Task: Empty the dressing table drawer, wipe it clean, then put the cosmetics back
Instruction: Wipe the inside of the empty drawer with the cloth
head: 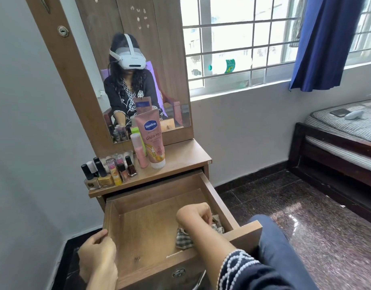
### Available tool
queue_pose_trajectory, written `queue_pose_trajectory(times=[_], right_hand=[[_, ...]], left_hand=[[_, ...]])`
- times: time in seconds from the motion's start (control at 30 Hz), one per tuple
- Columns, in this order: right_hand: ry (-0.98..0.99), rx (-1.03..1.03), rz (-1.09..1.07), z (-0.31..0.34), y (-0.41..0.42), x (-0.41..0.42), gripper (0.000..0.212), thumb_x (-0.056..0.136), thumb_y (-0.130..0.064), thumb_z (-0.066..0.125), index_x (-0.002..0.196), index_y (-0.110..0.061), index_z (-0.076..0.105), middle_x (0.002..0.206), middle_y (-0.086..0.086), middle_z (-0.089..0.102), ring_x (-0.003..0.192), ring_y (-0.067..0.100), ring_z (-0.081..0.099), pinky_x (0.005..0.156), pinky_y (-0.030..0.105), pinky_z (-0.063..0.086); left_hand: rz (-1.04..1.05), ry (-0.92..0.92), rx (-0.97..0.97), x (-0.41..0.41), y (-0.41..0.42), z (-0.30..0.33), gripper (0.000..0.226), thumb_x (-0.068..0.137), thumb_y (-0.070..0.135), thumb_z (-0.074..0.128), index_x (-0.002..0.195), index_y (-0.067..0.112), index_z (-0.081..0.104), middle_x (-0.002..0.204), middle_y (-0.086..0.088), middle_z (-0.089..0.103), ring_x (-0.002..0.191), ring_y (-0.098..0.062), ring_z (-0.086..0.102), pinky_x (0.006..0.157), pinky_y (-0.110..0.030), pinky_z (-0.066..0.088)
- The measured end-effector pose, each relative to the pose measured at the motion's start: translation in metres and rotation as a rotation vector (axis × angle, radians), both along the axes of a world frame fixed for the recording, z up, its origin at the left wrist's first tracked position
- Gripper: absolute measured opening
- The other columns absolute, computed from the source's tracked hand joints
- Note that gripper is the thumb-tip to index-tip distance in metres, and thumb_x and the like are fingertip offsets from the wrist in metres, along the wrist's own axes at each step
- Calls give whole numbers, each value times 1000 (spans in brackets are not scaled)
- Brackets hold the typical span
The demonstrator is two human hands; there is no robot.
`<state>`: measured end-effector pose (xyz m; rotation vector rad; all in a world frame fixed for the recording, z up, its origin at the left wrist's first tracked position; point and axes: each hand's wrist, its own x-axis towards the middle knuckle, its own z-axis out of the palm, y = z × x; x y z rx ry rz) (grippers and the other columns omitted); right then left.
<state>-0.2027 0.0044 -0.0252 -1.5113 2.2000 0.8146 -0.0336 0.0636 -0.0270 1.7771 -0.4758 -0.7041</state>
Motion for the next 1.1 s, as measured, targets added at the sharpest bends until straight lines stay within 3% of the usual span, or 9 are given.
queue_pose_trajectory(times=[0.1,0.23,0.3,0.37,0.43,0.57,0.8,0.9,1.1], right_hand=[[-112,-254,-146,-1,-16,-17,35,94,-19,52,124,-3,58,116,5,63,104,15,64,76,22,57],[-303,-500,-151,8,-39,-29,38,97,-12,45,133,1,47,136,15,51,123,27,53,91,32,50],[-405,-414,-76,14,-51,-33,50,97,-31,46,136,0,44,142,17,45,128,31,47,98,35,44],[-446,-203,39,20,-57,-37,88,84,-67,46,146,-6,30,151,12,33,137,31,36,109,39,36],[-372,-75,181,24,-57,-42,103,72,-74,57,148,-12,25,153,5,31,139,28,32,113,41,29],[-5,-53,550,14,-49,-44,84,71,-52,76,135,-5,48,138,5,51,127,22,48,106,34,38],[138,-12,867,-2,-12,-42,57,65,-25,86,114,-7,62,118,2,64,110,20,62,76,27,45],[182,-185,939,7,-16,-51,33,80,-25,74,107,-10,64,109,3,68,99,20,65,70,28,42],[224,-400,933,13,-56,-63,35,91,-42,56,116,-18,61,120,0,65,115,16,59,106,31,30]], left_hand=[[1,-4,10,-3,2,5,21,89,4,55,104,10,69,111,-10,65,97,-32,59,80,-36,44],[-1,-17,41,-3,3,6,19,89,8,57,103,14,69,112,-9,66,98,-32,59,81,-36,44],[4,-23,46,-5,5,10,19,90,10,57,104,15,69,113,-8,66,95,-31,58,79,-35,43],[7,-33,45,-5,4,12,20,91,10,55,105,15,68,112,-6,65,88,-27,55,76,-33,41],[12,-58,64,-4,4,12,23,92,9,52,107,15,67,108,-4,65,83,-24,51,74,-32,39],[-5,-72,74,-5,5,14,25,94,9,48,108,17,67,113,-5,65,84,-24,52,78,-36,44],[-14,-80,69,-2,6,8,24,94,12,50,107,18,69,114,-5,66,98,-32,59,74,-34,42],[-13,-88,77,-1,4,7,25,93,12,49,107,19,69,113,-6,66,98,-33,60,77,-37,45],[-13,-94,84,-3,7,9,26,93,10,48,108,19,68,113,-5,66,97,-32,59,75,-36,45]])
